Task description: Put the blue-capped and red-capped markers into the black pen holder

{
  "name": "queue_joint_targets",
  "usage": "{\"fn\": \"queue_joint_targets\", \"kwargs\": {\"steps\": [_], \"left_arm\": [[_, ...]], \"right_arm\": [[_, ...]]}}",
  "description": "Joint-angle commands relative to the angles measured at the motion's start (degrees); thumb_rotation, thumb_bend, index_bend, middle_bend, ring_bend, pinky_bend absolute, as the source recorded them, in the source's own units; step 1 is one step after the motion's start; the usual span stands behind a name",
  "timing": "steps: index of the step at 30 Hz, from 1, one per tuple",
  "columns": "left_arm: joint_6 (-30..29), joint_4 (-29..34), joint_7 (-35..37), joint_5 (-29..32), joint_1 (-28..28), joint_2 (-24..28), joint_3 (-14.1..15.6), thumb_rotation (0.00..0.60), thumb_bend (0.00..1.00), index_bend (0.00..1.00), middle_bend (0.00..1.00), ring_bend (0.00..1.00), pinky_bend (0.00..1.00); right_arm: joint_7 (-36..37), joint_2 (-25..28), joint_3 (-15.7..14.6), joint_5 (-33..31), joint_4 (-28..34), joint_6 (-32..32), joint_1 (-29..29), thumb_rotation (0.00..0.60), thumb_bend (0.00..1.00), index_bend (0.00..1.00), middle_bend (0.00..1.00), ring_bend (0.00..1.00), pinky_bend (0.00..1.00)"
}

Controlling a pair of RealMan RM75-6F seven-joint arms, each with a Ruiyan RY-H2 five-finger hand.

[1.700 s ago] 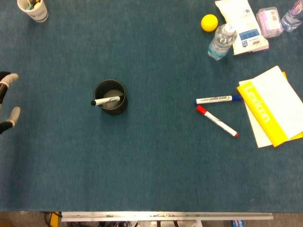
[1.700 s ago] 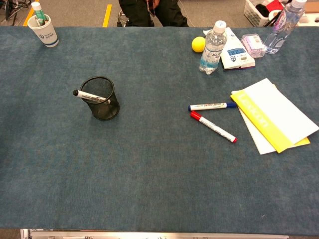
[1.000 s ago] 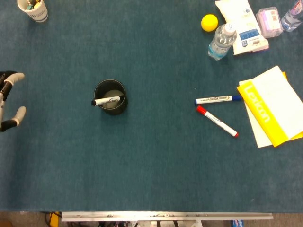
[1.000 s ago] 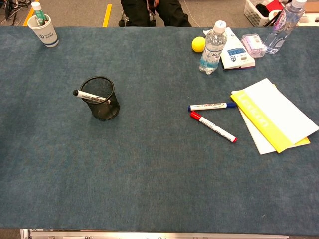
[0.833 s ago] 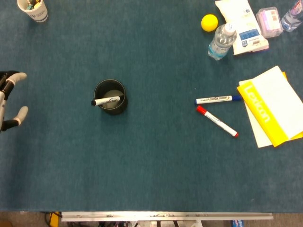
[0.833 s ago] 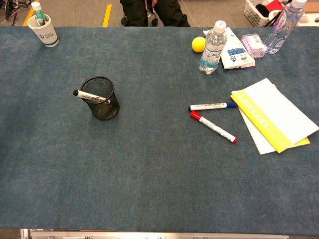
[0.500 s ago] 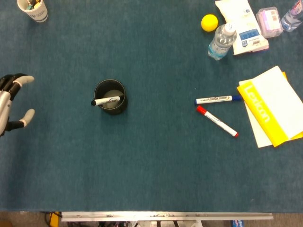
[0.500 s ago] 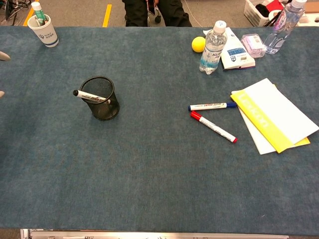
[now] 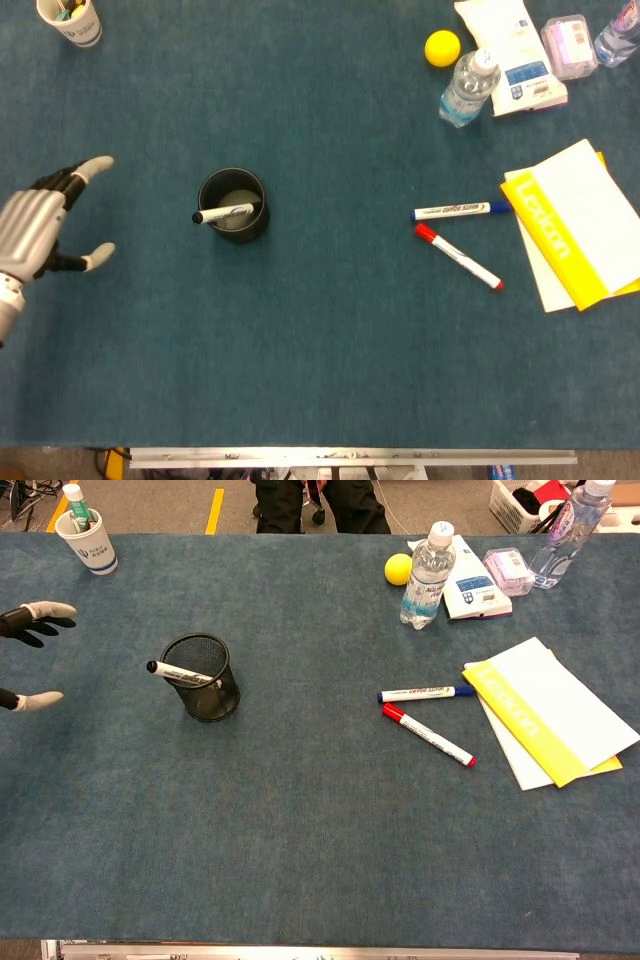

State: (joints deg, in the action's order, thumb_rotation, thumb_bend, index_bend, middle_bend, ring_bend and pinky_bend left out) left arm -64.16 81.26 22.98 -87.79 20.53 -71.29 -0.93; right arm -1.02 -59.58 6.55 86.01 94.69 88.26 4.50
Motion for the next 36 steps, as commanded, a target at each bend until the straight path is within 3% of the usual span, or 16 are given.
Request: {"fn": "queue_joint_targets", "kwargs": {"steps": [1,15,28,36], "left_arm": [[2.5,-1.8,4.9,-0.7,2.0,-1.9,0.4,0.6,0.22,0.06,0.14,0.17,0.22],[9.2,-9.6,18.9,-1.7,8.9,-9.0,0.3,0.6,0.2,0.04,0.13,0.17,0.22],[12.5,-11.4,24.5,-1.6,12.7,-11.7,0.9,0.598,0.19,0.04,0.13,0.17,0.22],[13.5,-11.4,25.9,-1.4,14.4,-13.1,1.1,0.558,0.17,0.04,0.13,0.17,0.22]], "right_arm": [[0.0,0.0,0.0,0.0,0.0,0.1,-0.1,0.6,0.13,0.31,0.28,0.18,0.12],[0.0,-0.3,-0.1,-0.2,-0.3,0.4,-0.4,0.6,0.13,0.31,0.28,0.18,0.12],[0.3,-0.2,-0.3,0.0,-0.5,1.0,-0.9,0.6,0.13,0.31,0.28,0.18,0.12],[1.1,-0.3,-0.3,-0.1,-1.2,1.5,-1.4,0.6,0.13,0.31,0.28,0.18,0.12]]}}
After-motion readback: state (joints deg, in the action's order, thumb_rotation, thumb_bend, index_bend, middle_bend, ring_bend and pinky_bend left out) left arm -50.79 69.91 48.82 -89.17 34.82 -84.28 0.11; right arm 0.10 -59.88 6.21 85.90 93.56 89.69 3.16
